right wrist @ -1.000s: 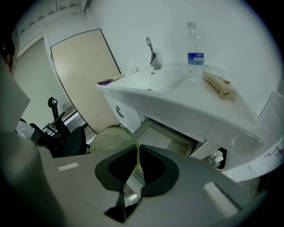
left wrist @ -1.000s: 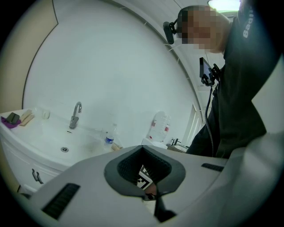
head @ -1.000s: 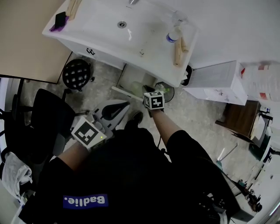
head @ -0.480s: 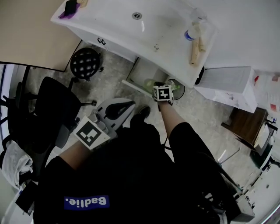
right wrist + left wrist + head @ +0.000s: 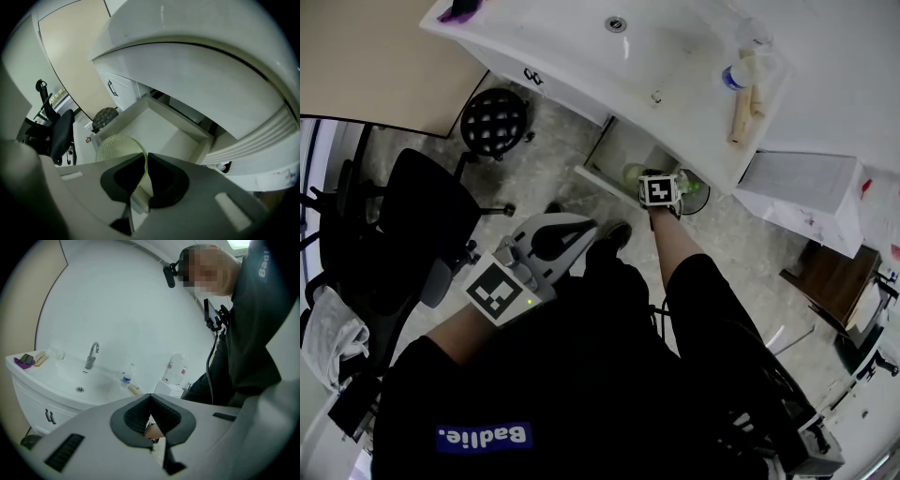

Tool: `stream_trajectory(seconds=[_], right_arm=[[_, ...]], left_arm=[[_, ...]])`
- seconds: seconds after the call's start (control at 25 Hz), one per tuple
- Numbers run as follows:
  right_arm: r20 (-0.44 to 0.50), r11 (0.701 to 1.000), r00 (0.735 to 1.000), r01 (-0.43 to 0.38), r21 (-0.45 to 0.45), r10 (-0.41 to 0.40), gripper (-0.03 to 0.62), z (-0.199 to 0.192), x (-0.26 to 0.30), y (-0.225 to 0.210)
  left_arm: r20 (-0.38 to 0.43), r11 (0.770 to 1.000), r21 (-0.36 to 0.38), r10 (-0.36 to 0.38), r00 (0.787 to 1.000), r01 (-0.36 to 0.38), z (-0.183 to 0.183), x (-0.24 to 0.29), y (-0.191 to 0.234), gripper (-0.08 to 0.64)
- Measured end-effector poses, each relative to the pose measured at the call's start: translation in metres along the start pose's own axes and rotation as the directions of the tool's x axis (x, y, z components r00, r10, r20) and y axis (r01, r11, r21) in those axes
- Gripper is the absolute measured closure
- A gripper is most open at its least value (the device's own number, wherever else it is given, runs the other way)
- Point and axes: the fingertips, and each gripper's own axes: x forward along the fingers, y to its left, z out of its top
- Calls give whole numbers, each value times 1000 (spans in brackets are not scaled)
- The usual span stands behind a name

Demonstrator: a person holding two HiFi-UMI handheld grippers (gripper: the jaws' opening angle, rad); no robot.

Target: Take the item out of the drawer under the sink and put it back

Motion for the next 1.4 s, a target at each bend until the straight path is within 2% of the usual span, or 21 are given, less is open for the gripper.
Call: stream_trajectory(seconds=[0.52,0.88,1.0,1.4], right_arm=[[-107,999,994,15,43,-10,569,-3,29,0],[-66,995,997,-44,85,49,554,0,35,1],[-54,994,996,-65,89,70,519,2,32,3],[2,999,999,-34,5,34,491,5,-18,15]], left_arm=[[-29,999,-2,35,999,-35,-13,-9,11,568],[-35,999,3,40,999,-40,-18,-14,6,568],[-37,999,-3,41,998,-41,-18,-14,3,568],[5,999,35,-18,1000,18,1,-16,-17,568]])
